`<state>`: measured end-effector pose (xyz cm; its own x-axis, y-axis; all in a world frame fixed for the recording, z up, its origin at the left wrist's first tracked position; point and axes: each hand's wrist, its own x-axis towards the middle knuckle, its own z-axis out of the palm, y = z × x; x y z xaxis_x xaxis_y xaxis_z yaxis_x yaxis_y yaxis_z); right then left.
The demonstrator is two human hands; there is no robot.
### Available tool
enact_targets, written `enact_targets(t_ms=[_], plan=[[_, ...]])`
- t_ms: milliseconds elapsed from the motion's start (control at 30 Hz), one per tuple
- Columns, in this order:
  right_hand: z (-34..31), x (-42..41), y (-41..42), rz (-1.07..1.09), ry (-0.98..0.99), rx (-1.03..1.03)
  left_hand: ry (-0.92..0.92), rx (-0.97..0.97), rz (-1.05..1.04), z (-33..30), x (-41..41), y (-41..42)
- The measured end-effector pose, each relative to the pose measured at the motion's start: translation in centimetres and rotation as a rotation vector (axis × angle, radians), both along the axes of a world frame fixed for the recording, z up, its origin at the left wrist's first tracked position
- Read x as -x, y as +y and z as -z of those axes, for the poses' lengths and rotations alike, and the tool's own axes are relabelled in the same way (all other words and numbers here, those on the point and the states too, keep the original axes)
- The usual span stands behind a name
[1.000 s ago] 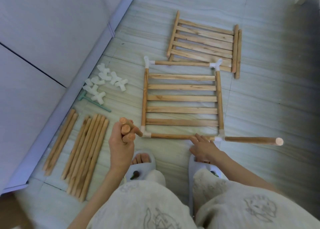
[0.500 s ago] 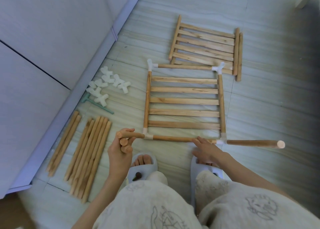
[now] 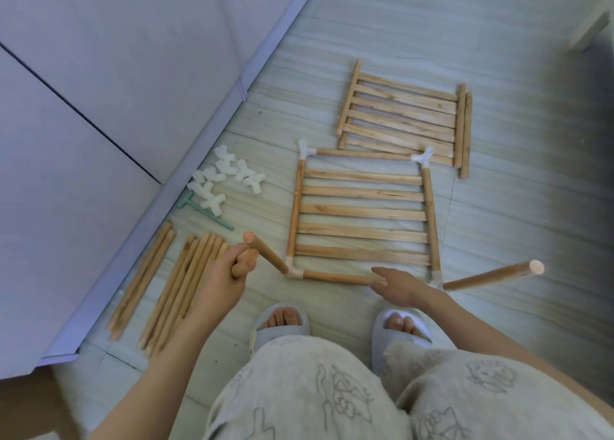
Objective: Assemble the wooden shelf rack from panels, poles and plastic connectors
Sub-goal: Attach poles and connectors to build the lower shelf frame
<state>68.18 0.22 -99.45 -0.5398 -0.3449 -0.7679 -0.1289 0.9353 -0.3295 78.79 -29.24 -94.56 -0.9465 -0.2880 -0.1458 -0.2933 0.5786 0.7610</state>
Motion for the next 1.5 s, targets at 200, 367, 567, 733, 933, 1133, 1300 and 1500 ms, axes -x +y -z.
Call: enact_targets(t_ms=[200,367,567,733,933,1133,1300,1500], plan=[[-3.7,2.4,-2.1,0.127,0.07,0.187,0.028,0.014,-0.14,-1.7,0.9,-2.7],[-7.9,3.8,-5.1,0.165,0.174,0.426,0.278,-0.399,-0.401,-6.7,4.2,-3.1],[-13.3,4.8,-10.3,0.074,0.211,0.667,0.384,-0.819,-0.15,-12.9,9.2,0.1],[-14.4,6.5,-11.3,0.056,0.315,0.735,0.314,-0.836,0.005,-14.1,13.2,3.3],[-10.3,12.7,-6.6,0.057,0.46,0.383,-0.056,-0.462,0.087,-10.4,19.0,3.5],[-5.0,20.7,-0.9,0.702,0.398,0.437,0.31,-0.695,-0.398,-5.2,27.9,1.1],[-2.0,25.7,2.8,1.052,0.458,0.617,0.446,-0.698,-0.418,-0.9,33.7,0.3],[0.5,27.5,5.3,1.168,0.52,0.631,0.481,-0.56,-0.417,1.7,36.1,0.3]])
